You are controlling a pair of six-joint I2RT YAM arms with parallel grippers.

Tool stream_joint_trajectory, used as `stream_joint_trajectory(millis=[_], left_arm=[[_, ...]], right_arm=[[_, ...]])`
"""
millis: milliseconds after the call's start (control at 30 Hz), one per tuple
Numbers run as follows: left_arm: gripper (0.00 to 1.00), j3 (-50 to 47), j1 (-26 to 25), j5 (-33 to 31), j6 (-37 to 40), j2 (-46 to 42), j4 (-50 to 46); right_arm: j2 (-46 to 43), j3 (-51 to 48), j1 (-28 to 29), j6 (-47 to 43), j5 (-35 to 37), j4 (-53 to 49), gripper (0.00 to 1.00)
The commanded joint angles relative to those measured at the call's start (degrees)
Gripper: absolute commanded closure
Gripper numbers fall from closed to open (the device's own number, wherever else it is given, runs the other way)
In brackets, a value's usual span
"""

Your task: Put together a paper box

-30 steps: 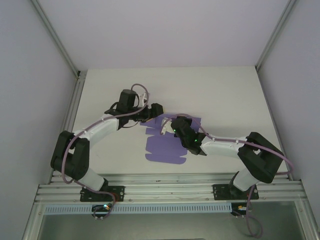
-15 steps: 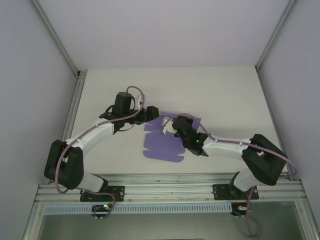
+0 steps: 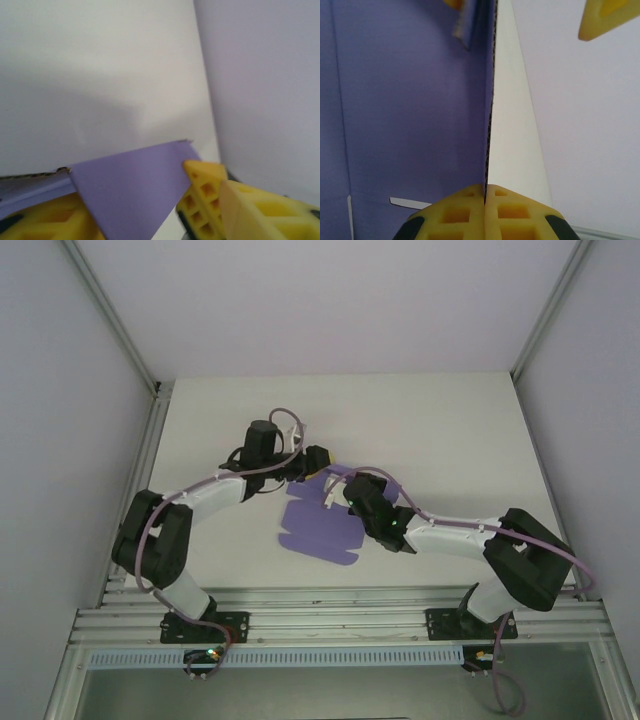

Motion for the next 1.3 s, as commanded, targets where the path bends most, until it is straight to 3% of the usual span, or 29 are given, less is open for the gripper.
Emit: stream_joint_trajectory(millis=[0, 200, 433, 533, 600, 633, 700, 733, 867, 967, 1067, 1167, 1267], left_arm=[[0.53, -0.98, -0.64, 4.23, -9.09, 1.92, 17.20], [0.62, -0.87, -0.71, 4.84, -9.76, 3.61, 16.98], [0.58, -1.30, -0.68, -1.94, 1.97, -3.05, -1.03], [0.45, -2.03, 0.20, -5.79, 9.29, -8.77, -11.80], [0.23, -3.65, 1.95, -8.98, 14.55, -13.77, -19.41], [0.19, -4.99, 3.27, -11.19, 16.26, -16.39, -22.59], [0.01, -8.42, 7.10, -14.07, 18.13, -22.10, -27.50], [0.00, -10.07, 9.12, -14.32, 18.61, -24.64, -29.12], [0.00, -15.48, 15.28, -15.87, 21.62, -32.67, -35.30], [0.01, -18.53, 15.99, -15.45, 21.28, -32.44, -33.51], [0.24, -20.11, 15.94, -8.07, 21.04, -27.78, -24.93], [0.34, -20.52, 16.00, -1.25, 20.51, -22.08, -15.79], [0.41, -18.25, 15.13, 0.61, 22.42, -17.19, -15.13]], right_arm=[[1.12, 0.16, 1.88, 1.55, -2.62, 1.11, 1.00], [1.20, -0.26, 2.06, 1.14, -2.31, 2.03, 1.00], [-0.19, -0.96, 1.79, 1.21, -1.95, 1.51, 1.00], [-1.05, -1.11, 1.44, 1.88, -1.89, 0.81, 1.00], [-1.49, -1.24, 1.00, 2.10, -1.87, 0.41, 1.00], [-1.75, -1.38, 0.83, 2.18, -1.87, 0.39, 1.00], [-2.21, -1.50, 0.54, 2.52, -2.00, -0.03, 1.00], [-2.46, -1.61, 0.32, 2.67, -2.13, -0.08, 1.00], [-3.46, -1.85, -0.28, 3.32, -2.82, -0.19, 1.00], [-3.94, -1.73, -0.56, 3.43, -3.56, -1.06, 1.00], [-3.79, -1.51, -0.59, 3.51, -3.50, -0.99, 1.00], [-3.71, -1.25, -1.01, 3.83, -3.87, -0.86, 1.00], [-3.72, -0.73, -1.29, 4.29, -4.50, -1.04, 1.00]])
